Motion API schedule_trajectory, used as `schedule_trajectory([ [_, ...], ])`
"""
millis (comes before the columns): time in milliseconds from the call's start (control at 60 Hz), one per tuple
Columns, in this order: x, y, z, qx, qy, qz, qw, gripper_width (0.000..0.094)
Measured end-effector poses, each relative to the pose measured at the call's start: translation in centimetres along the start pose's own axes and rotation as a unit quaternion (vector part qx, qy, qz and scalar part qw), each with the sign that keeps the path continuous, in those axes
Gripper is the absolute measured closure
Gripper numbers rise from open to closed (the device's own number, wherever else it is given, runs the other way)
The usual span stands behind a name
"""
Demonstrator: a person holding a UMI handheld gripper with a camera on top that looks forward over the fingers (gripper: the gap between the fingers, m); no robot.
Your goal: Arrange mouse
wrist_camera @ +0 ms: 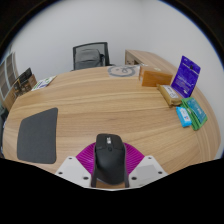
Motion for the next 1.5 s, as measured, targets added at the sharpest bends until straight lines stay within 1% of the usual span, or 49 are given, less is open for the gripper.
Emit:
schedule_trajectory([
  [67, 0.1, 0.1, 0.0, 0.002, -0.005, -0.003, 1.000, 0.0591],
  [133, 0.0, 0.2, 0.2, 0.004, -0.011, 0.004, 1.000, 0.0595],
  [200, -0.3, -0.1, 0.6, -0.005, -0.009, 0.007, 1.000, 0.0594],
  [283, -0.6, 1.3, 2.3, 0.008, -0.021, 0.026, 0.999, 0.0595],
  [317, -1.0, 2.4, 3.2, 0.022, -0.024, 0.025, 0.999, 0.0593],
  [383, -2.1, 4.6, 5.2, 0.033, -0.022, 0.035, 0.999, 0.0593],
  [583, -9.2, 11.8, 10.4, 0.084, 0.018, 0.027, 0.996, 0.0594],
  [717, -15.9, 13.6, 11.4, 0.097, 0.049, 0.039, 0.993, 0.0596],
  [850, -22.8, 12.5, 9.8, 0.089, 0.074, 0.056, 0.992, 0.0595],
  [950, -26.8, 9.9, 7.3, 0.074, 0.083, 0.069, 0.991, 0.0593],
  [1000, -27.7, 8.1, 5.8, 0.062, 0.078, 0.076, 0.992, 0.0592],
  [1117, -28.1, 4.5, 2.3, 0.032, 0.050, 0.092, 0.994, 0.0591],
  [1217, -28.5, 2.3, 0.4, 0.015, 0.046, 0.089, 0.995, 0.0589],
  [1400, -27.3, 0.2, -1.2, 0.004, 0.028, 0.090, 0.996, 0.0577],
  [1450, -27.5, 0.4, -1.2, 0.011, 0.036, 0.082, 0.996, 0.0552],
  [1500, -27.5, 0.1, -1.3, 0.008, 0.040, 0.077, 0.996, 0.0523],
])
Point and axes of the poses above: the point between the fingertips, and its own axes, seen from behind it with the camera up: x to the right, y up, z backward, against the way the camera looks, the point moved 1 cm from there along z, backward, against the way the camera looks, and after that the axes turned 3 degrees about y, right-handed, at the moved point
